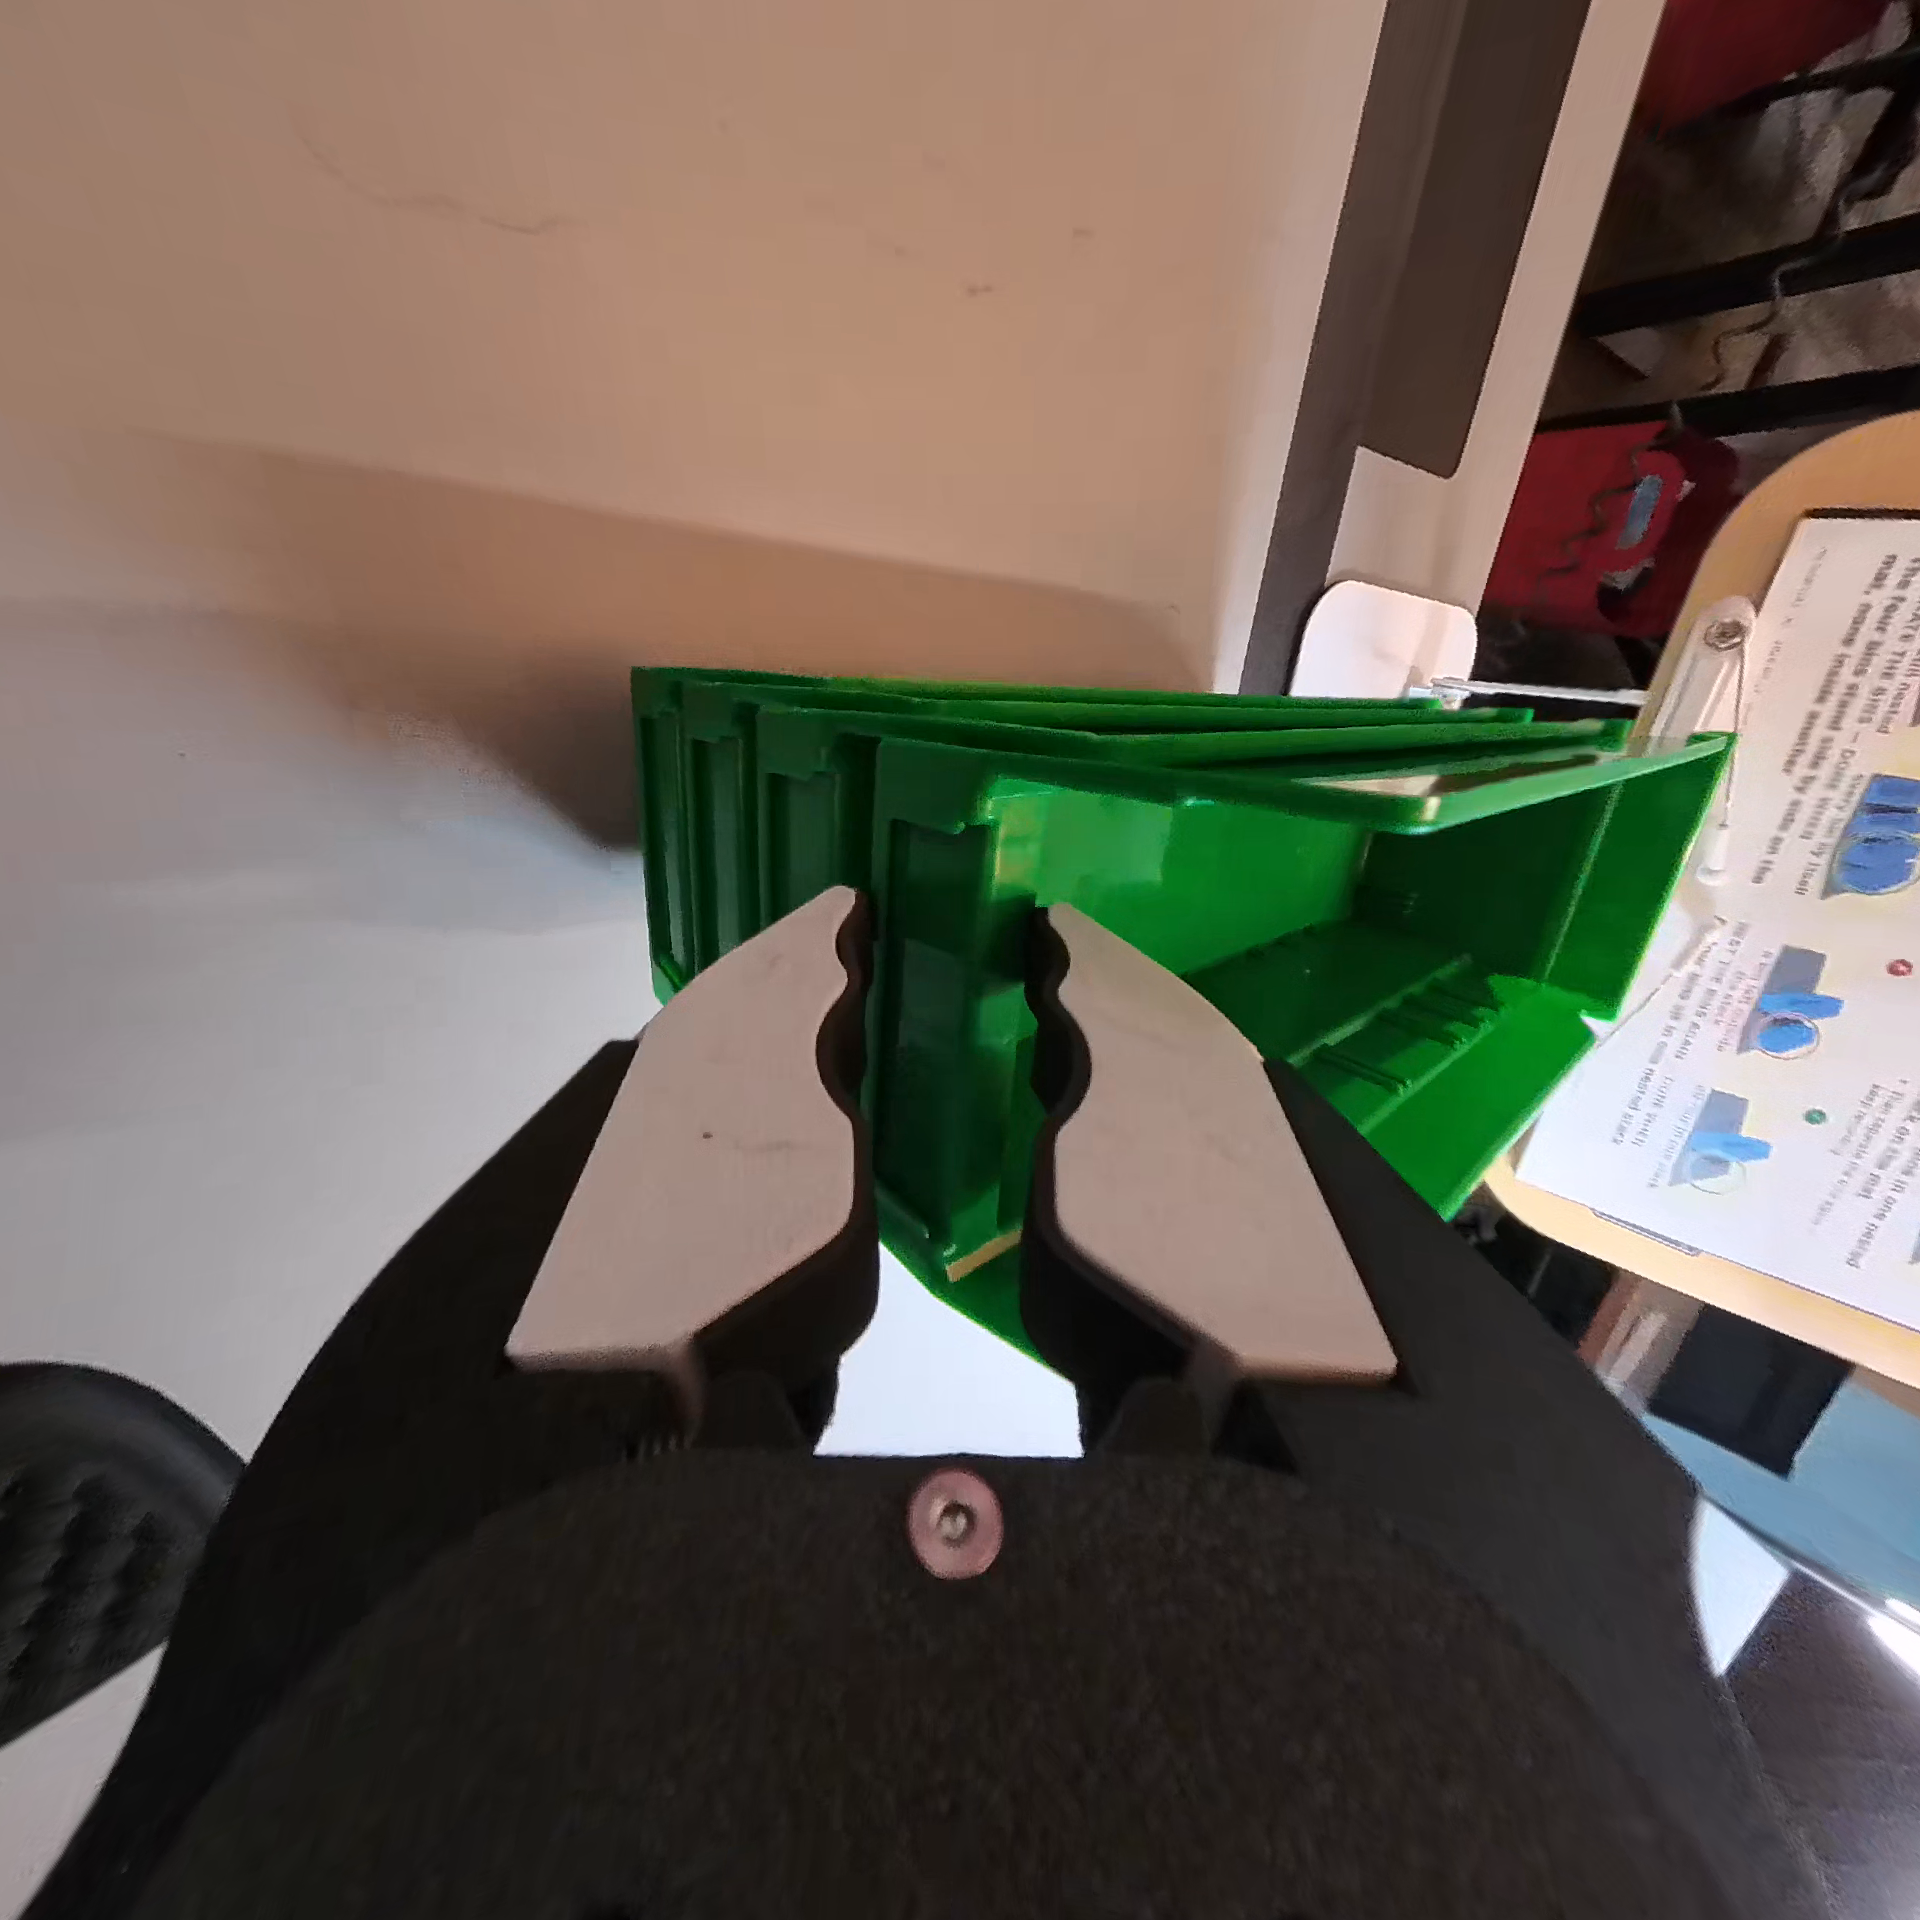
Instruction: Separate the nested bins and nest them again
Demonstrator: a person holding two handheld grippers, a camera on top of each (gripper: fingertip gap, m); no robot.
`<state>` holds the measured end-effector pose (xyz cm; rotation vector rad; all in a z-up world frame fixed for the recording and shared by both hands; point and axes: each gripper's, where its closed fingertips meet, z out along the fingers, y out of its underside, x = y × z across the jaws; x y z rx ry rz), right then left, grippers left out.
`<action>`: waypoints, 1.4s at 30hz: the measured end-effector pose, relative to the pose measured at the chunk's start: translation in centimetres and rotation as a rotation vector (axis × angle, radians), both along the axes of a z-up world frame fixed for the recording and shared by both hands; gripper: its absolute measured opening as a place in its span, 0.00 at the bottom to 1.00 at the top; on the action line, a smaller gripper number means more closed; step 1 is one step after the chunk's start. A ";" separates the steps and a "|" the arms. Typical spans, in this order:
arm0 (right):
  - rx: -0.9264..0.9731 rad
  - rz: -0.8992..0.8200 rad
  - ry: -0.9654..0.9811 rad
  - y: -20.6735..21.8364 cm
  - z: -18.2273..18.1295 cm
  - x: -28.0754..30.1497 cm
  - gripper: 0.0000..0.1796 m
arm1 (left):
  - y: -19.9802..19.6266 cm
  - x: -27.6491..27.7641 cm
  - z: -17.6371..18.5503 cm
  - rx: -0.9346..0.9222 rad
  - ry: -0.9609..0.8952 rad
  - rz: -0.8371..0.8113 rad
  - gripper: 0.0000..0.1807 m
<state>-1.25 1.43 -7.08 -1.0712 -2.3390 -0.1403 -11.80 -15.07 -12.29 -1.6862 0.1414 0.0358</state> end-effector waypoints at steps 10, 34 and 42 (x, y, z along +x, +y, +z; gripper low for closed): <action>-0.082 0.047 0.021 -0.9 1.9 -0.1 0.16 | 0.3 0.8 -0.1 -0.009 -0.013 -0.031 0.29; -0.042 0.133 0.105 -3.1 1.0 -0.7 0.16 | 13.3 9.1 0.2 -0.065 0.008 -0.154 0.15; -0.050 0.098 0.194 -2.2 6.7 0.2 0.17 | 13.5 9.1 0.0 -0.068 0.023 -0.155 0.11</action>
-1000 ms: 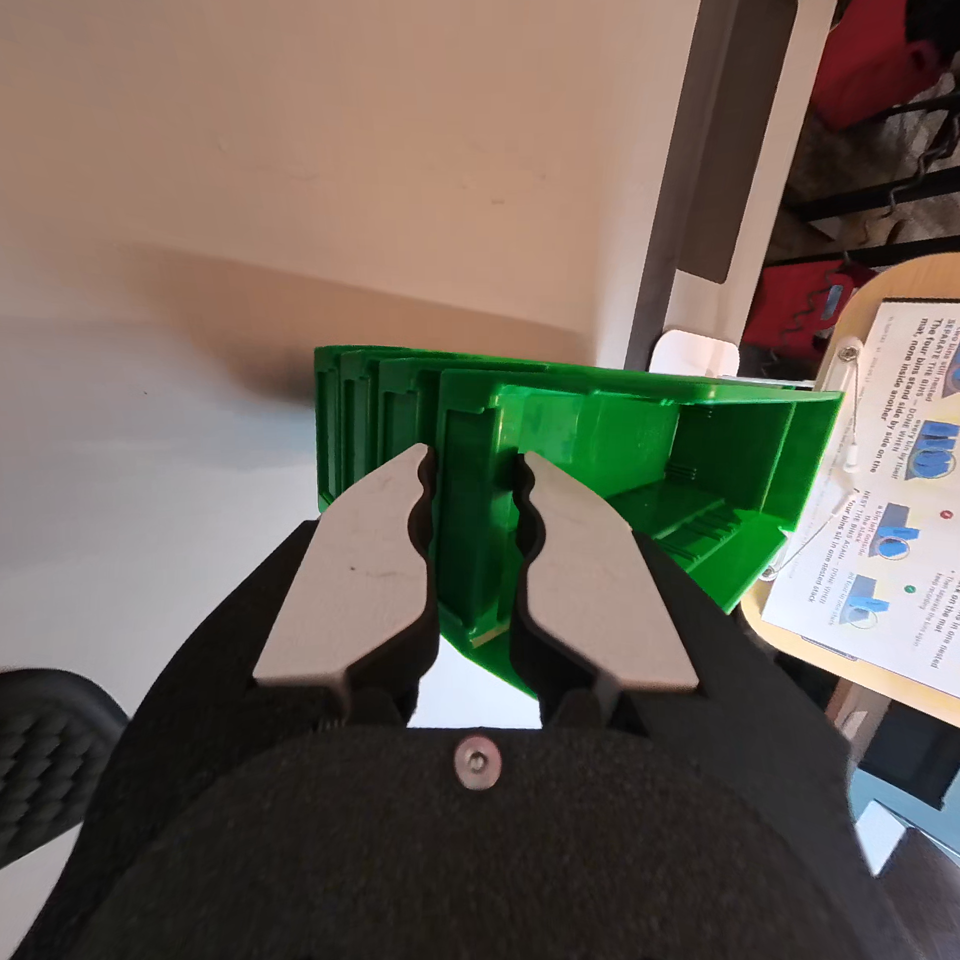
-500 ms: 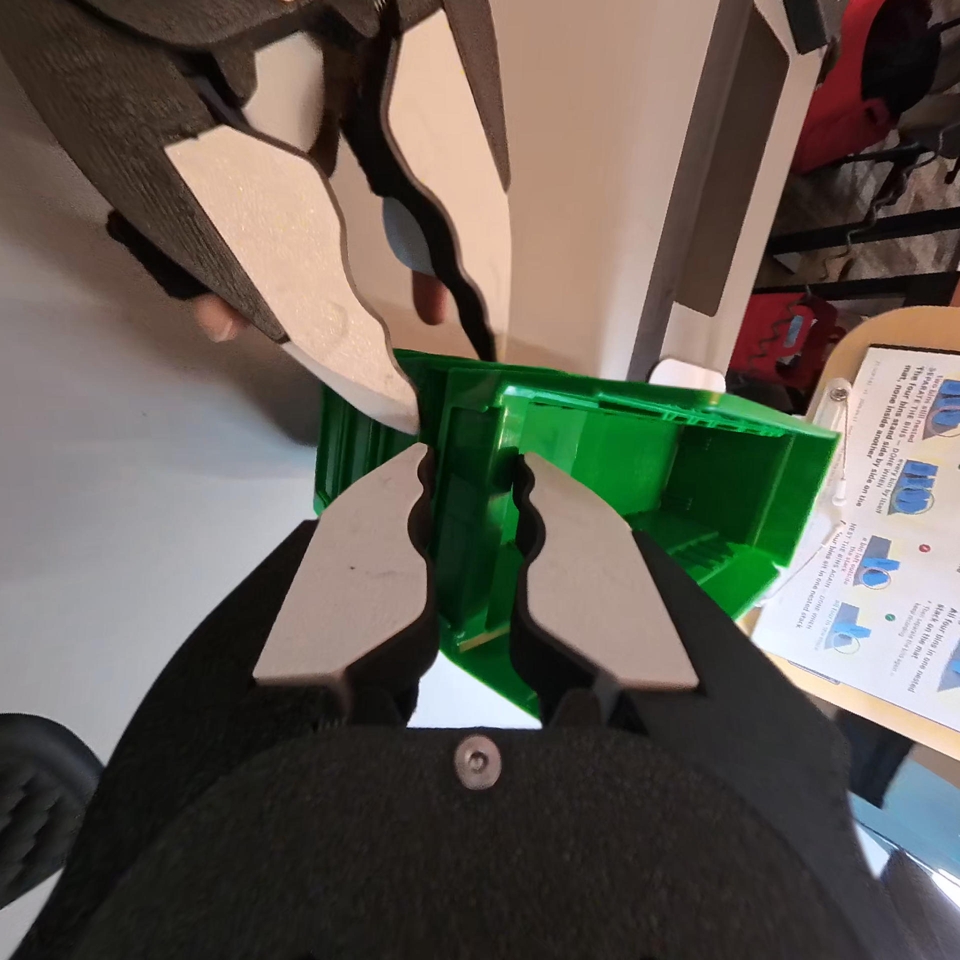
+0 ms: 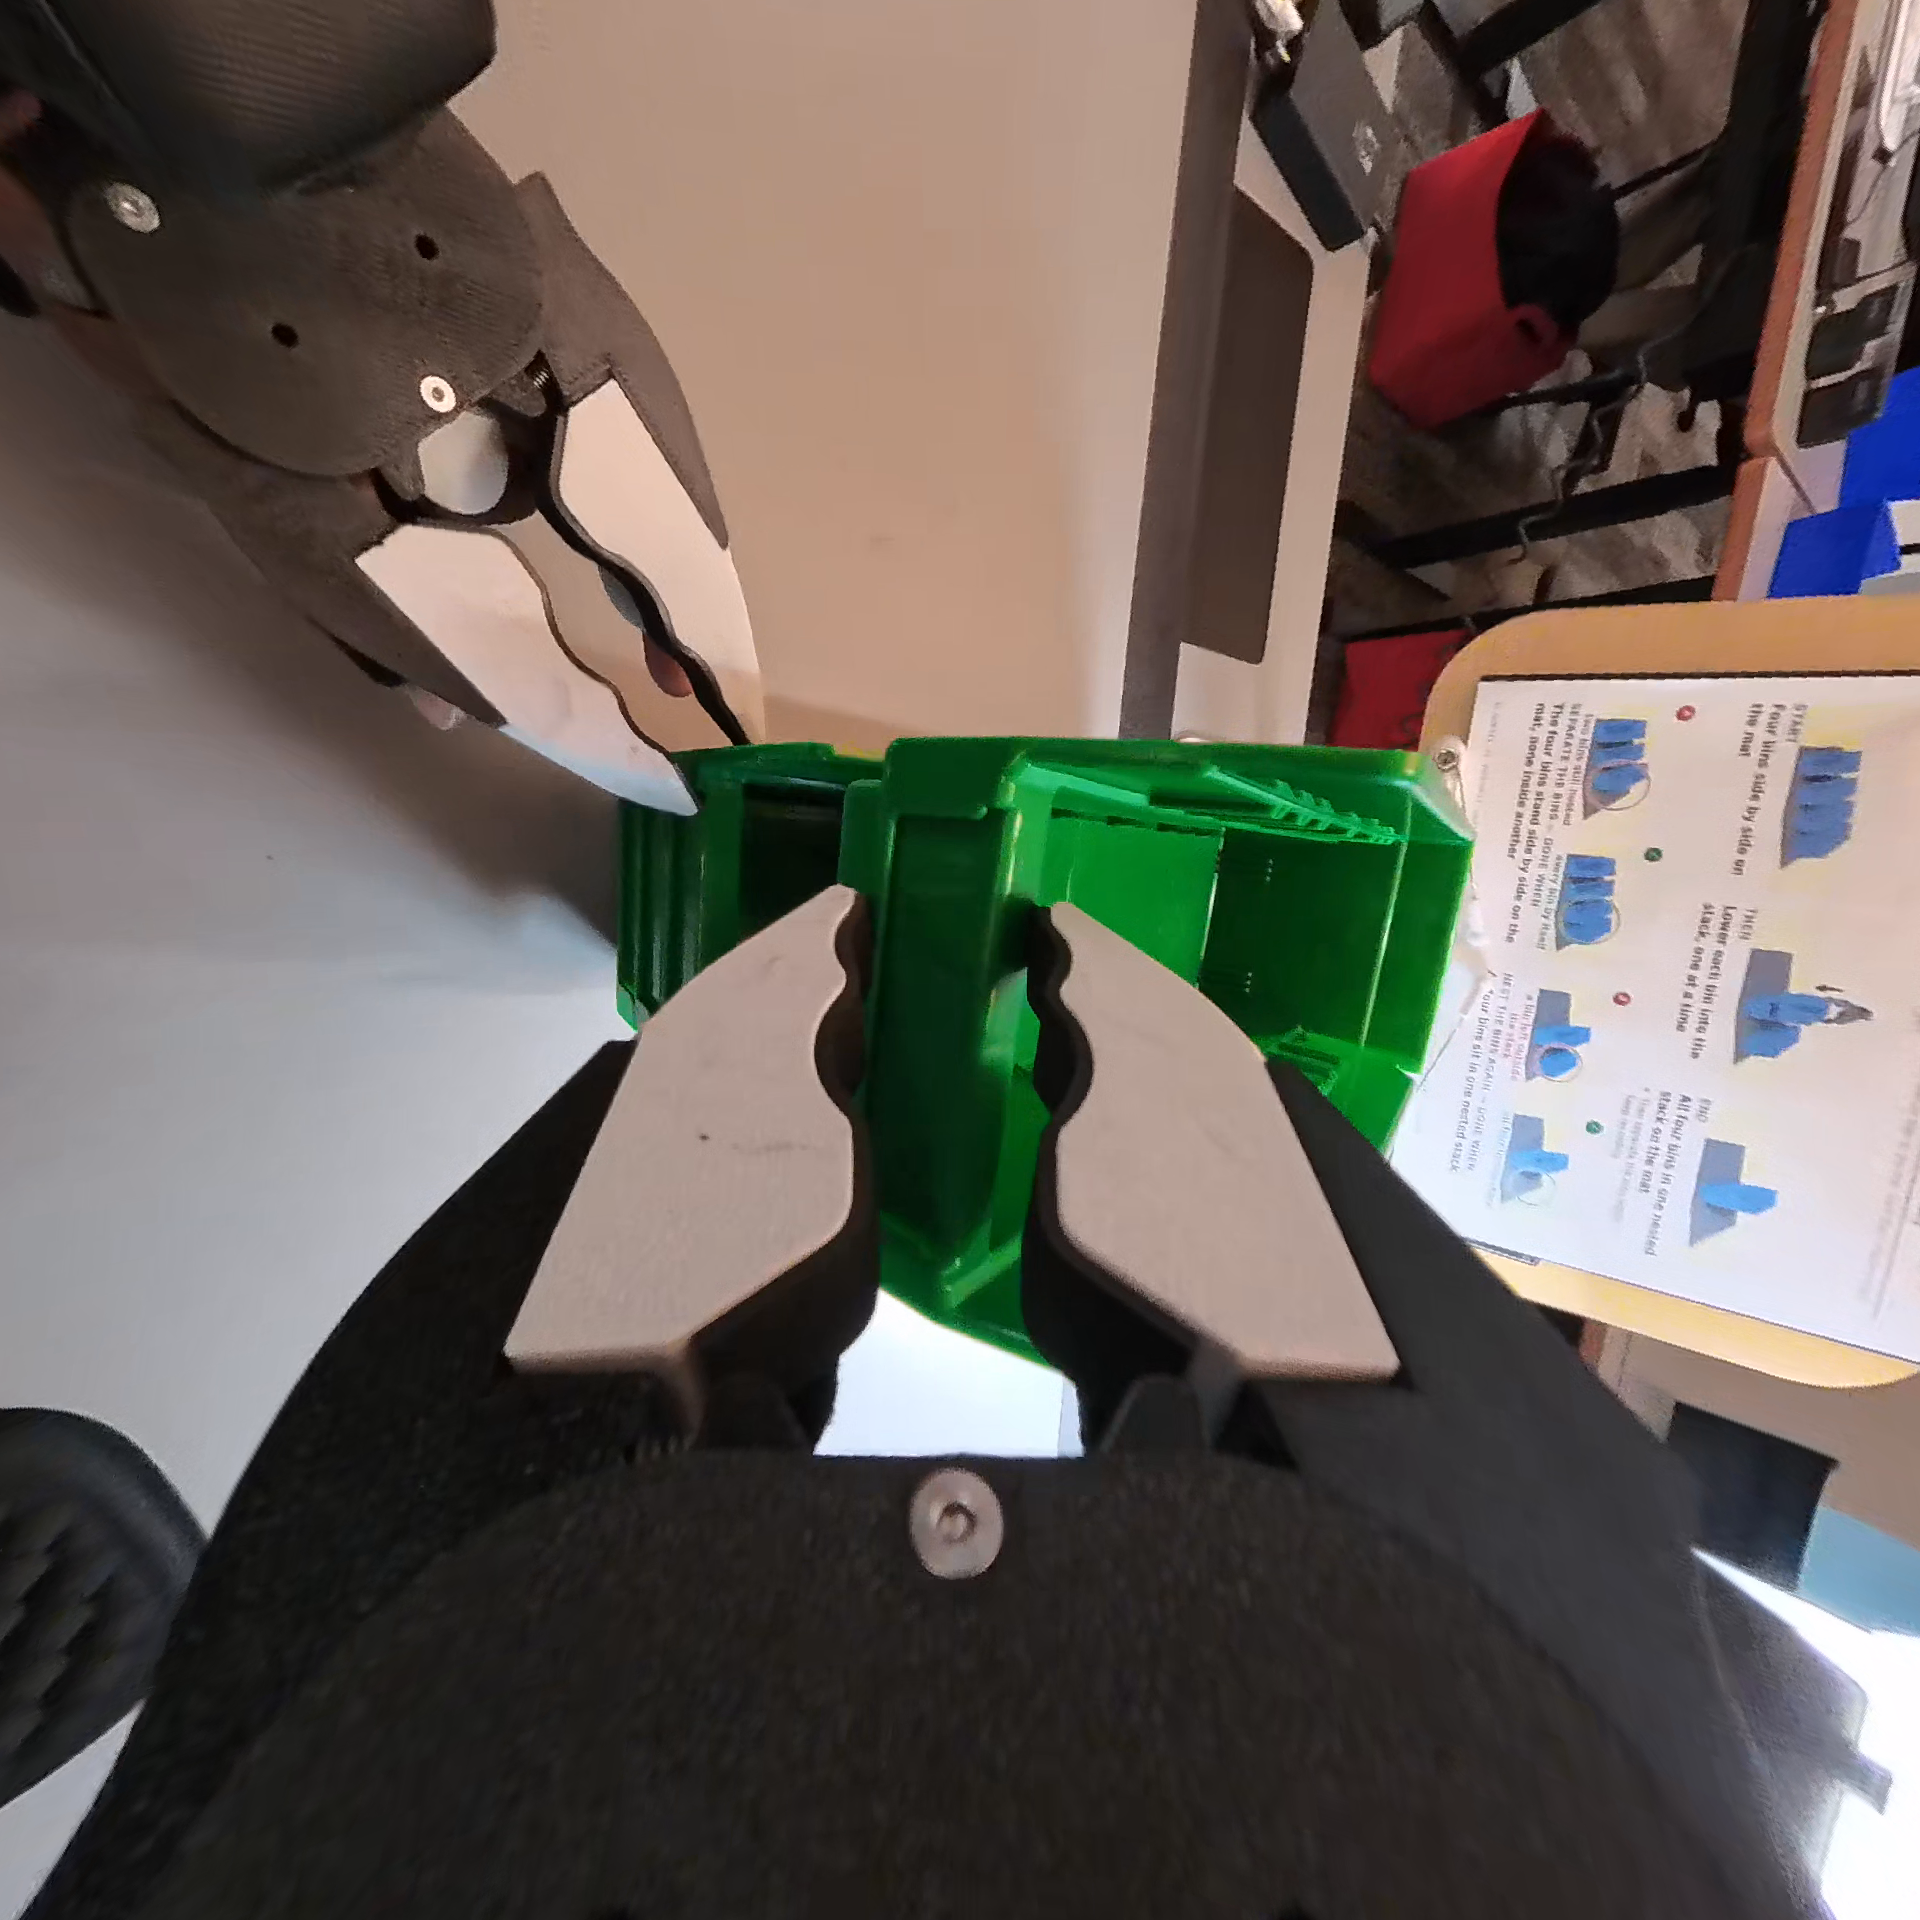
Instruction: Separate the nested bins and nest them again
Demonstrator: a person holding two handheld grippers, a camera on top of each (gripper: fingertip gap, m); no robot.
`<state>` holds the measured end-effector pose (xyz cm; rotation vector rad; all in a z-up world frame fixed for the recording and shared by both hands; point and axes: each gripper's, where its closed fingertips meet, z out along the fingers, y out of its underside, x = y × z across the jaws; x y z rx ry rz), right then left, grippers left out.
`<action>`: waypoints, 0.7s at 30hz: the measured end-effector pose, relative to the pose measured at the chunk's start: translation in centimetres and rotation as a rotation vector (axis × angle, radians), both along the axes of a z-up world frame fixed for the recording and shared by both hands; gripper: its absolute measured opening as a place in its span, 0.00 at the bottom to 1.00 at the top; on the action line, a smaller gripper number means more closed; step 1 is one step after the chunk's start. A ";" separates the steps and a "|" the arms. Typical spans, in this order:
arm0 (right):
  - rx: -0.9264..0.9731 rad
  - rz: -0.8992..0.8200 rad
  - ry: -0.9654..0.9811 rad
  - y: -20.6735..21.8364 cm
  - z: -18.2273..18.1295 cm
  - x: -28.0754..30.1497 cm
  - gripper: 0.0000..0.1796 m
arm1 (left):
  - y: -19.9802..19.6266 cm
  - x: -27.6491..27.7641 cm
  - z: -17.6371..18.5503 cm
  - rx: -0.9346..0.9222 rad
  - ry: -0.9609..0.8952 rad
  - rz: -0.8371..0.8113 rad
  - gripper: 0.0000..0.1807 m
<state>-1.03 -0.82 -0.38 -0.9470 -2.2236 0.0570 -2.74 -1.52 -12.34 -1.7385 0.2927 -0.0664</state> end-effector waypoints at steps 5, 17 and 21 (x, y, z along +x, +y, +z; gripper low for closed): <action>0.028 0.005 0.052 0.2 0.6 0.1 0.16 | 0.0 0.0 0.0 0.012 0.018 0.006 0.11; 0.057 0.043 0.031 -0.5 -2.2 0.0 0.16 | -1.5 0.3 5.4 0.165 0.017 -0.010 0.11; 0.081 0.053 0.034 -0.8 -3.2 0.1 0.16 | -1.5 0.9 6.8 0.207 0.015 -0.037 0.06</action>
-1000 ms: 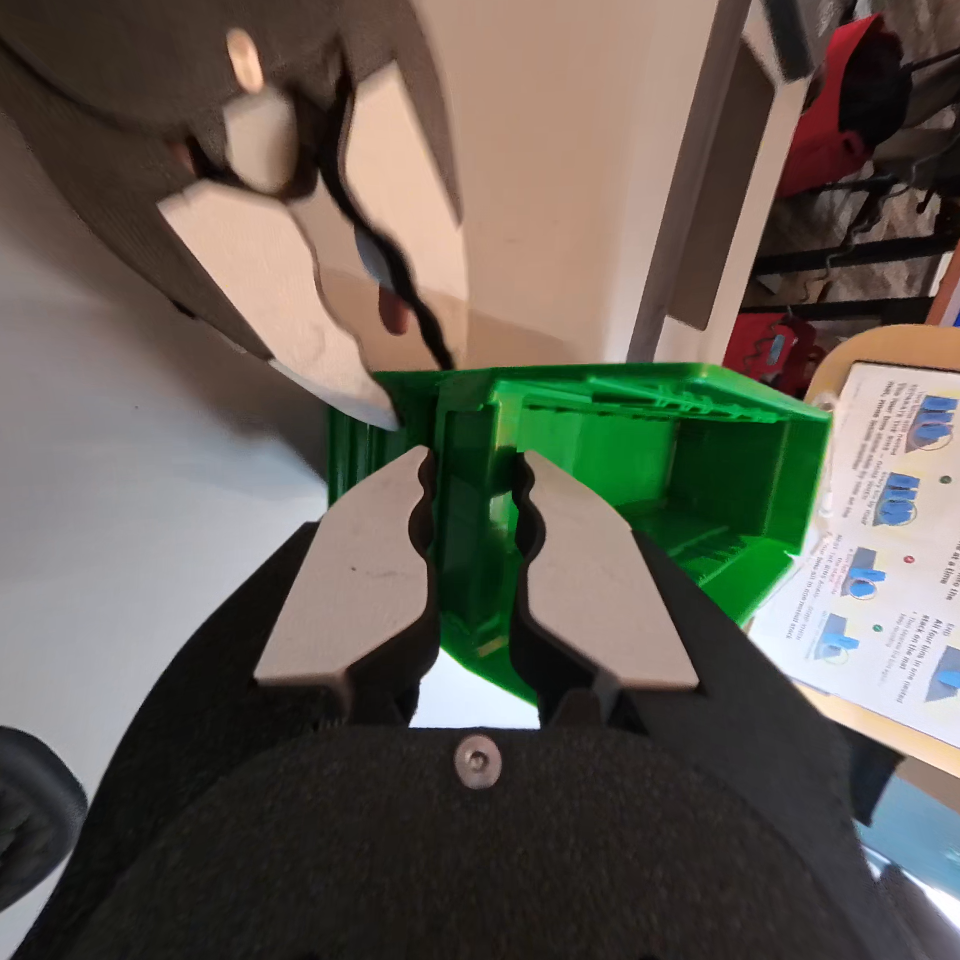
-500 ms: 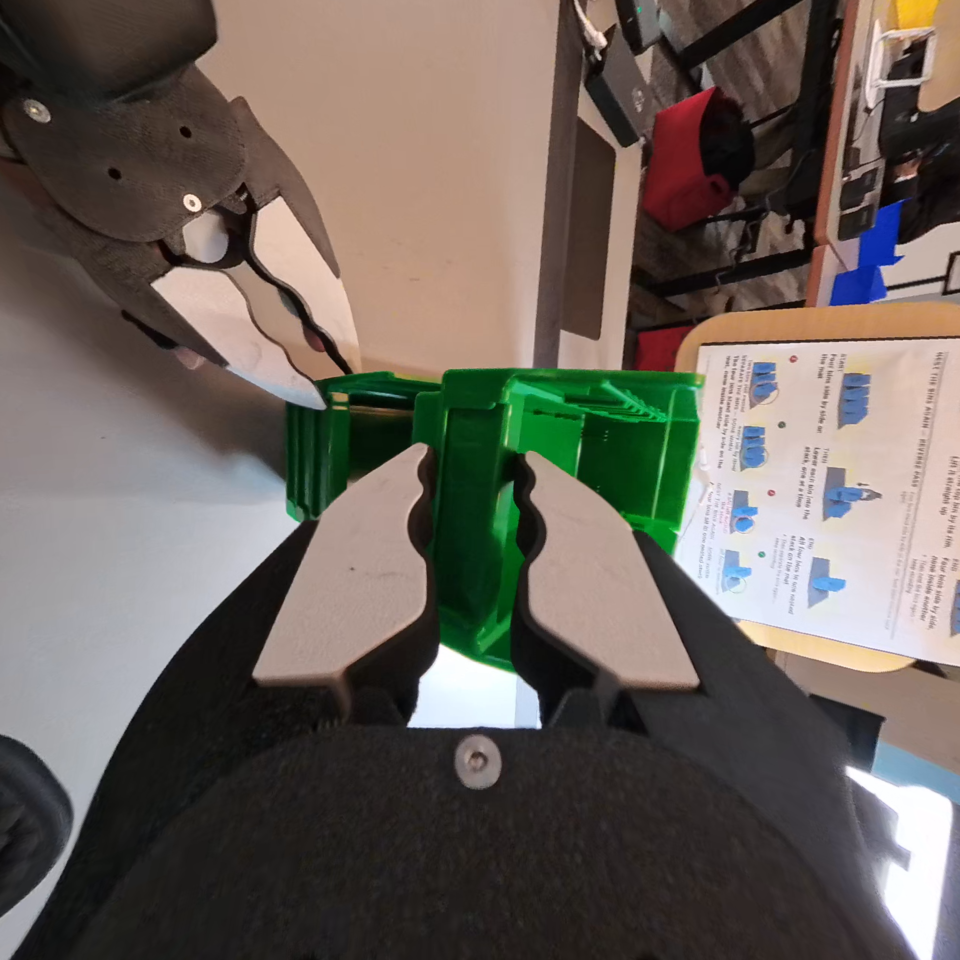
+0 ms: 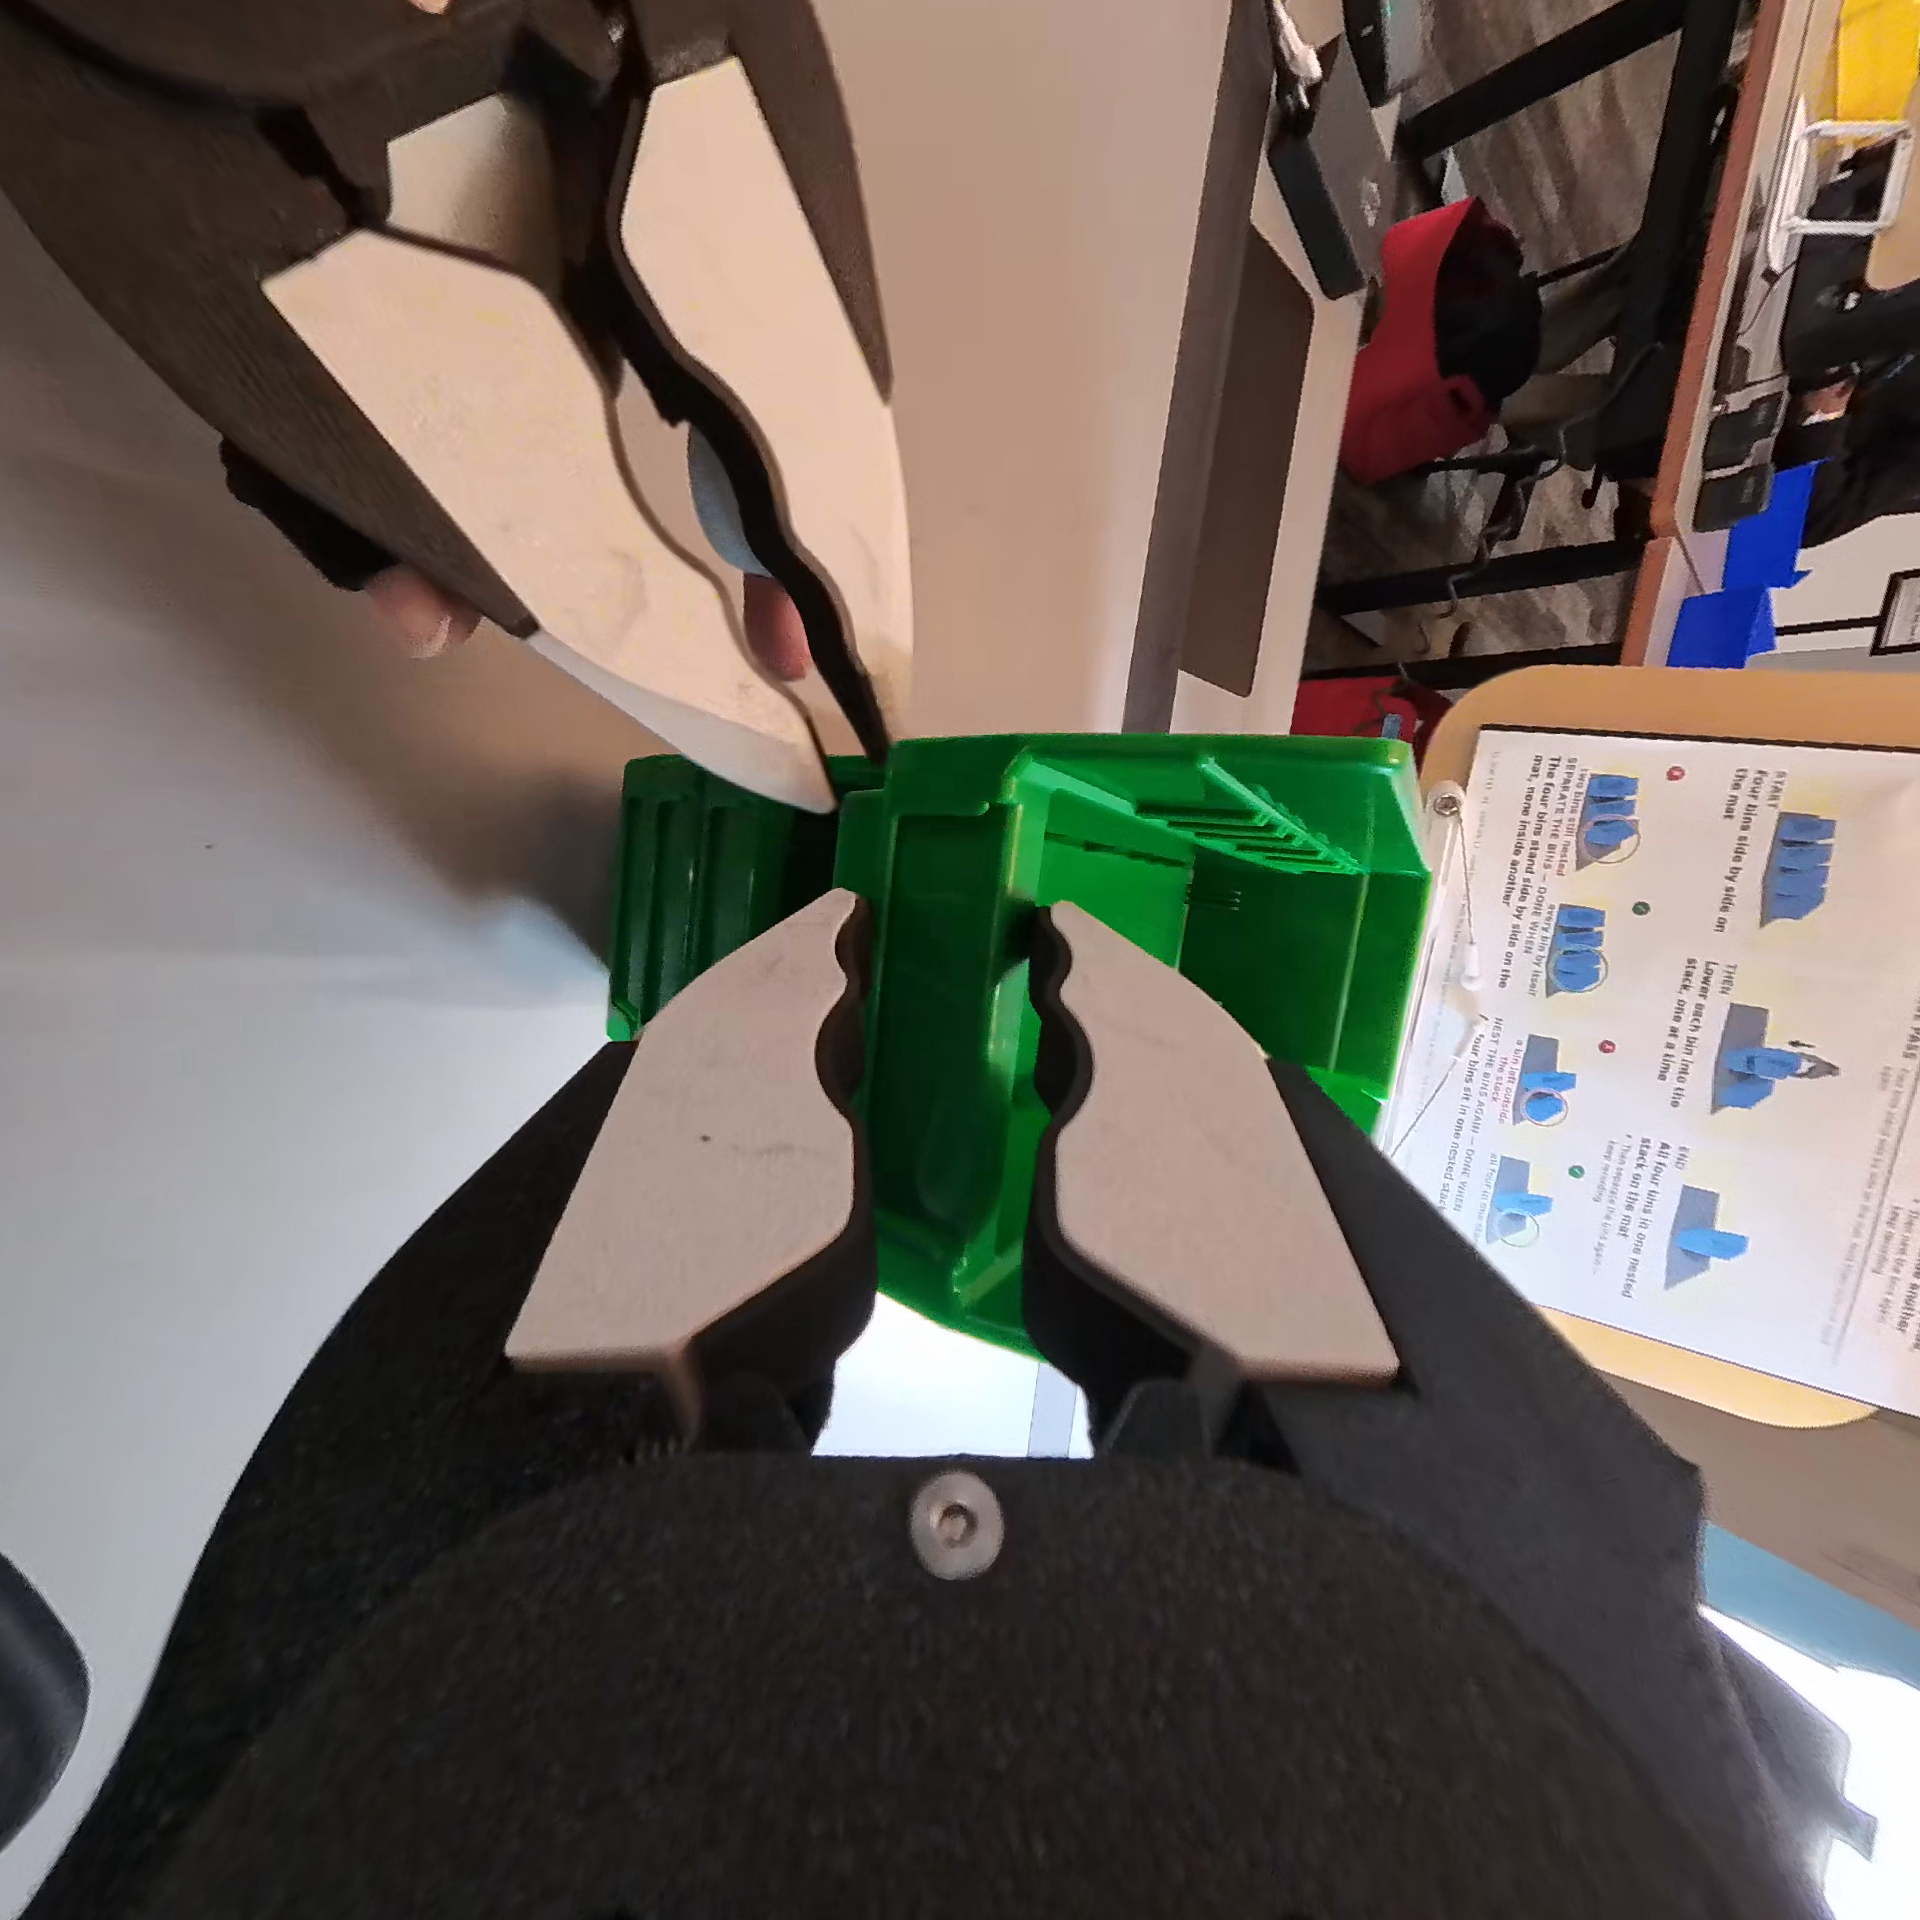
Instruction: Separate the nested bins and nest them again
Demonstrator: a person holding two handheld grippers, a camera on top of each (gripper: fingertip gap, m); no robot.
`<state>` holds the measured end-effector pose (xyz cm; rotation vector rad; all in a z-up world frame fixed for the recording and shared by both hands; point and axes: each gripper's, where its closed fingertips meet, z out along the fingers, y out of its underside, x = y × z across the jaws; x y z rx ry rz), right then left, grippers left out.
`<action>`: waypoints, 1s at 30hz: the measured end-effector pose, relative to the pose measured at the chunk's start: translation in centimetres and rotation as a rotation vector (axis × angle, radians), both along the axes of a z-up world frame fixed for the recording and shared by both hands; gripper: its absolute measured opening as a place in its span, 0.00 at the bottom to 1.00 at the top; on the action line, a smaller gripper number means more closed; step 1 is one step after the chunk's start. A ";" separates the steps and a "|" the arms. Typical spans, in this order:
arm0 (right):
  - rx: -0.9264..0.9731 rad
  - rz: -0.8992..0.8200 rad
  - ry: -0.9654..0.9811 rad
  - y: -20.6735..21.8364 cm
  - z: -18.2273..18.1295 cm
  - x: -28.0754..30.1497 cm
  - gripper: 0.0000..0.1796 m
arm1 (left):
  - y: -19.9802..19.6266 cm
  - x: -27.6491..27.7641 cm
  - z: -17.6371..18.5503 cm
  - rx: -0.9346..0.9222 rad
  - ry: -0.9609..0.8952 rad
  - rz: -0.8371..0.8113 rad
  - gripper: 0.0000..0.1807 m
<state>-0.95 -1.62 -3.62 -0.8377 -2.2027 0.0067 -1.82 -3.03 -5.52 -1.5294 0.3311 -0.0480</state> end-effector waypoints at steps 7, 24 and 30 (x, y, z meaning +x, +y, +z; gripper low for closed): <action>0.085 -0.059 -0.052 1.3 -2.7 0.4 0.28 | 0.1 0.6 0.1 -0.019 -0.049 -0.045 0.03; 0.082 -0.129 -0.090 2.7 -2.6 0.8 0.25 | -4.5 -4.0 -2.1 -0.147 -0.045 0.087 0.34; 0.148 -0.146 0.025 3.3 3.3 1.4 0.24 | -6.7 -5.9 -4.4 -0.222 -0.054 0.118 0.35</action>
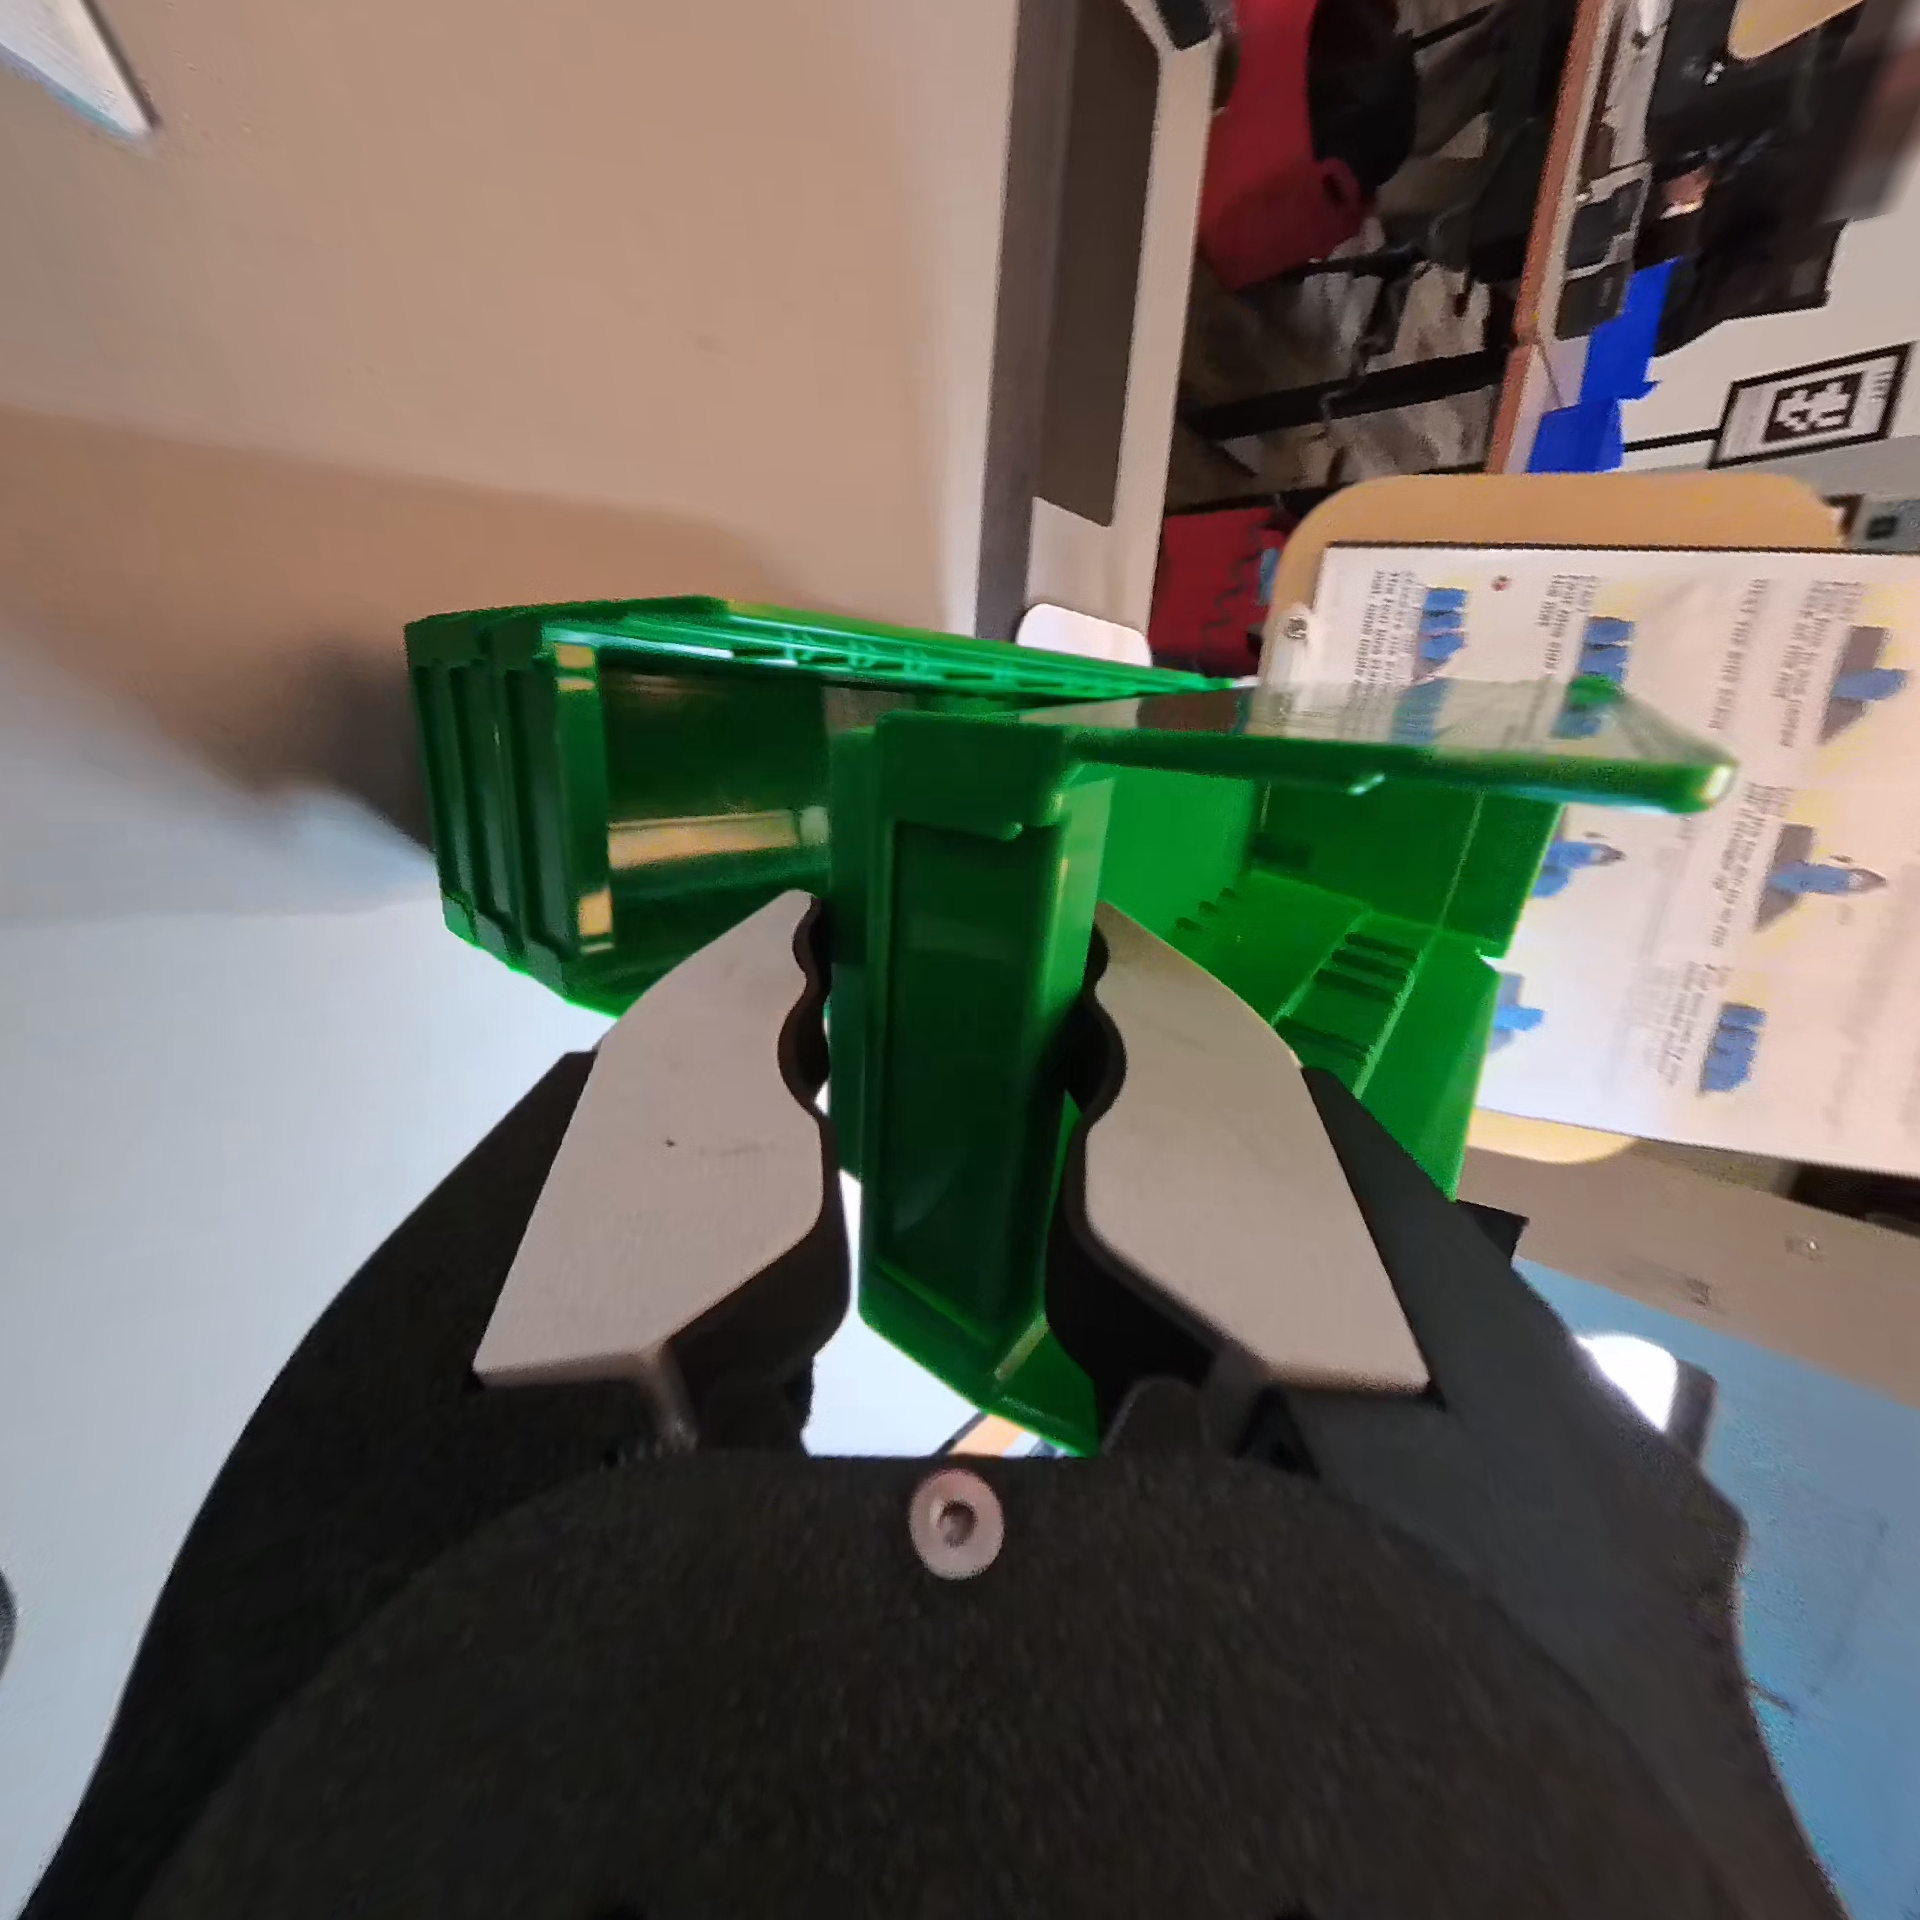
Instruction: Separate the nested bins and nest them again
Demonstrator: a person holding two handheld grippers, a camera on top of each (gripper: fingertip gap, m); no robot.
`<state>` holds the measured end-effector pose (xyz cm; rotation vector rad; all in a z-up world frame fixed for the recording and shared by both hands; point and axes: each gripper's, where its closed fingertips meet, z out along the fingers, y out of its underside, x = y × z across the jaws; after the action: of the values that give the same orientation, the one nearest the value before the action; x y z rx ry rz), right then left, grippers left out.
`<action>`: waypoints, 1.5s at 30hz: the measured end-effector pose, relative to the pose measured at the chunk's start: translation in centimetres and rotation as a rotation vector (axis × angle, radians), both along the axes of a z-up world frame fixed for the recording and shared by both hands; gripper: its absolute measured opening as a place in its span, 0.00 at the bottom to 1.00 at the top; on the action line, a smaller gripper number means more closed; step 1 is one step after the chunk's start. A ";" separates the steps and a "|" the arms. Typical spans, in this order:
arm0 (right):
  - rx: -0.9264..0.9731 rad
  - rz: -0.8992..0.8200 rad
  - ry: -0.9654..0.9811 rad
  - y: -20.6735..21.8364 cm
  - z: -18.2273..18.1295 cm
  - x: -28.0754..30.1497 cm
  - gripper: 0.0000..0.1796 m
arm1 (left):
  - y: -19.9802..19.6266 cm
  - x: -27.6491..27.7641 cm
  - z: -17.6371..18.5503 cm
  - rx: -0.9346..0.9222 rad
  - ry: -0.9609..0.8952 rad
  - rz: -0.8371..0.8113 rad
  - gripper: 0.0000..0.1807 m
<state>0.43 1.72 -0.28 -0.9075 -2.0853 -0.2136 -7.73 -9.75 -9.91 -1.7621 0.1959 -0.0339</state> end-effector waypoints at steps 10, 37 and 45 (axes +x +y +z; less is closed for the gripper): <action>0.051 -0.172 -0.017 5.5 0.3 9.3 0.24 | -2.5 -2.7 -2.4 -0.021 0.000 0.061 0.35; 0.023 -0.163 -0.153 12.8 -21.4 18.1 0.22 | -1.9 -2.5 -3.7 -0.043 0.037 0.072 0.34; 0.009 -0.168 -0.157 14.2 -21.9 17.0 0.21 | -1.9 -2.9 -3.9 -0.050 0.032 0.078 0.34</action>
<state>17.44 15.91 -22.17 -1.0914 -2.1494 -0.3938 -10.60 -11.68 -13.80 -1.8195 0.1508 0.0457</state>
